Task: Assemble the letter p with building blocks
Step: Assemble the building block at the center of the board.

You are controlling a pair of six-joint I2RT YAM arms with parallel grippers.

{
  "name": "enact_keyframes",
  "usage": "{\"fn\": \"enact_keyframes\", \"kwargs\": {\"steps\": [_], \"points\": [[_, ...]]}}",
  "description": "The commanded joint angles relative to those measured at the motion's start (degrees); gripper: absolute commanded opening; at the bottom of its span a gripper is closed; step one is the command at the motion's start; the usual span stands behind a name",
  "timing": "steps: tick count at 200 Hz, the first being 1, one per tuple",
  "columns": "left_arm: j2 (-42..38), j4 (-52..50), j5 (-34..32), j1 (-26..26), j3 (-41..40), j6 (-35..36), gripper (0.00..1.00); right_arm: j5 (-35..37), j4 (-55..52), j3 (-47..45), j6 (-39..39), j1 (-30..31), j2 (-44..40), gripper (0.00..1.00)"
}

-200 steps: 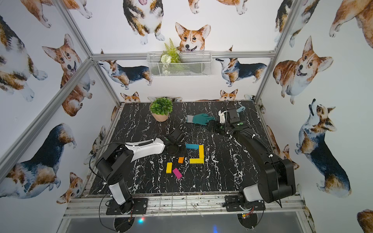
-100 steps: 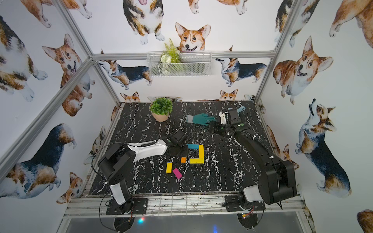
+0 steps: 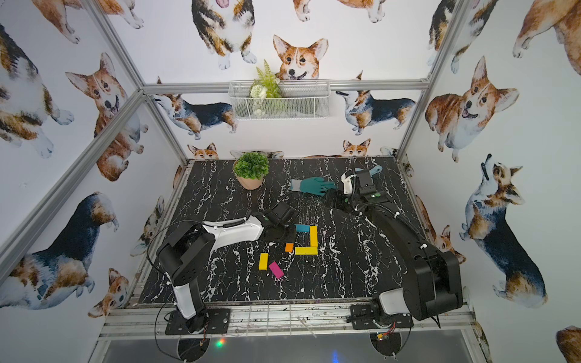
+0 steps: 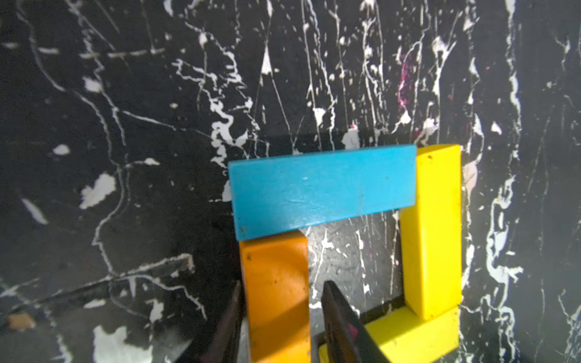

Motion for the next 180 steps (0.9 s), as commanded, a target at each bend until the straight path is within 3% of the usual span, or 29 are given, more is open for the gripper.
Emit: {"fn": "enact_keyframes", "kwargs": {"steps": [1, 81, 180], "points": [[1.1, -3.5, 0.5, 0.0, 0.1, -0.7, 0.46, -0.5, 0.0, -0.1, -0.3, -0.2, -0.6, 1.00], [2.4, -4.3, 1.4, -0.1, 0.9, -0.8, 0.33, -2.3, 0.9, -0.5, 0.5, -0.6, -0.2, 1.00], [1.3, -9.1, -3.3, -0.6, 1.2, -3.1, 0.32, -3.7, 2.1, -1.2, 1.3, -0.7, 0.3, 1.00]]}}
